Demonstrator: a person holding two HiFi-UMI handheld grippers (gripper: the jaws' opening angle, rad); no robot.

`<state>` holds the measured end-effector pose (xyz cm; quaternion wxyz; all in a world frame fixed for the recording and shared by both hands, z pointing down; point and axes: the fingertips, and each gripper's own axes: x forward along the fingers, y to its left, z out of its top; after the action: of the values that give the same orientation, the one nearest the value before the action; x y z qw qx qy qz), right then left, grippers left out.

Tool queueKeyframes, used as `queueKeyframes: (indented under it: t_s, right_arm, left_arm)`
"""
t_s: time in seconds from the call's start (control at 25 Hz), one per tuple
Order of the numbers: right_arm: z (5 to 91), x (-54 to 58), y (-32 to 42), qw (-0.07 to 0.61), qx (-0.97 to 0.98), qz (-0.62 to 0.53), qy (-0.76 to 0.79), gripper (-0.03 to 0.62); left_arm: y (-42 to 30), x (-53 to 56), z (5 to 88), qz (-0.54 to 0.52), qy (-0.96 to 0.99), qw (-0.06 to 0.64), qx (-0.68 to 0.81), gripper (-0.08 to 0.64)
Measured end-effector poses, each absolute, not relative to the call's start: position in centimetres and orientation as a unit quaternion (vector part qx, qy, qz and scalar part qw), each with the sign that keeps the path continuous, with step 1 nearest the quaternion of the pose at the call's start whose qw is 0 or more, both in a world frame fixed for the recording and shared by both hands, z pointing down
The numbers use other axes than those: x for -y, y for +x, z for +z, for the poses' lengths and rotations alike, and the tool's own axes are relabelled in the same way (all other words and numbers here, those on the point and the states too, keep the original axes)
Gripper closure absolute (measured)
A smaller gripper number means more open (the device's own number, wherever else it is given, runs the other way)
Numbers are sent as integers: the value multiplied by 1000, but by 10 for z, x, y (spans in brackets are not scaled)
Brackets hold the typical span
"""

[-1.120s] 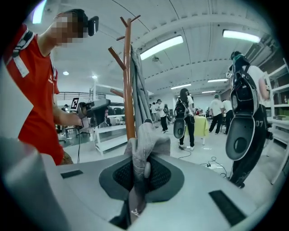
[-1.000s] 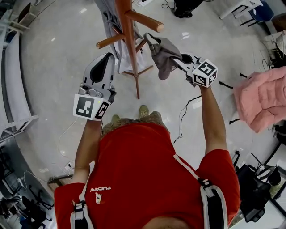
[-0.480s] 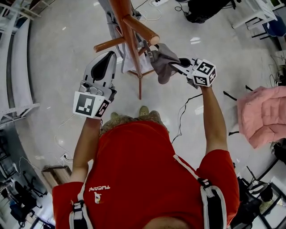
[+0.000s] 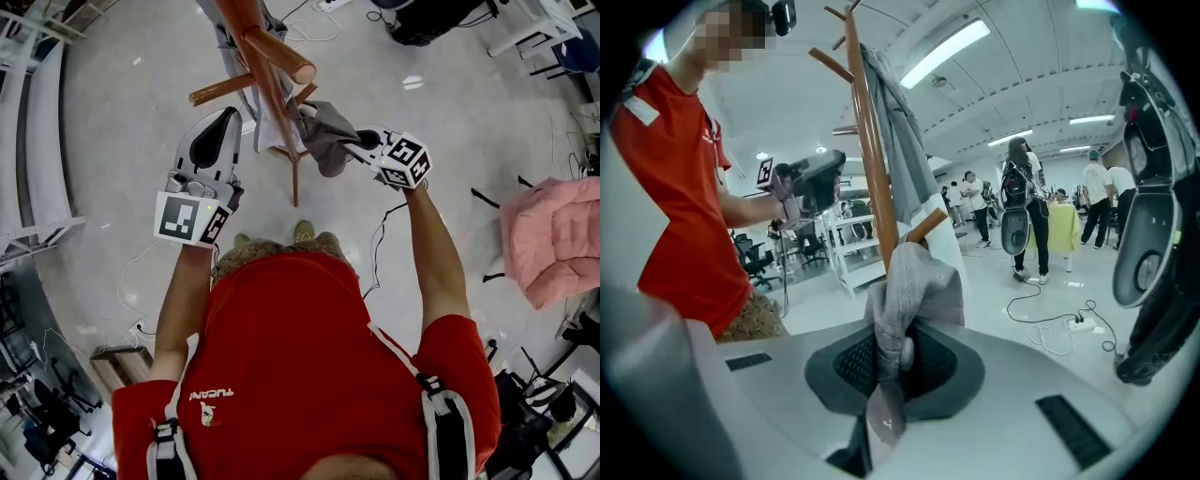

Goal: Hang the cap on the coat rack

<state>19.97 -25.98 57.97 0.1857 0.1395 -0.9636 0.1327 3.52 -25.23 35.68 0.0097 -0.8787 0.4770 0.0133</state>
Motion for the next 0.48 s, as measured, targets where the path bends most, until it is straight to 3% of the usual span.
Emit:
queueKeyframes:
  t_s: [0.16,0.36,0.48]
  right_arm:
    - [594,253,193,186,959,140,161,533]
    - [609,255,190,193,950,141,199,420]
    - [607,258,191,189,944,138,231,385]
  left_arm:
    - [35,246,360,10,-878,8,-478,551]
    - [31,241,362,4,-880,8,-474,551]
    - [25,236,360,3,-884,11,-467,551]
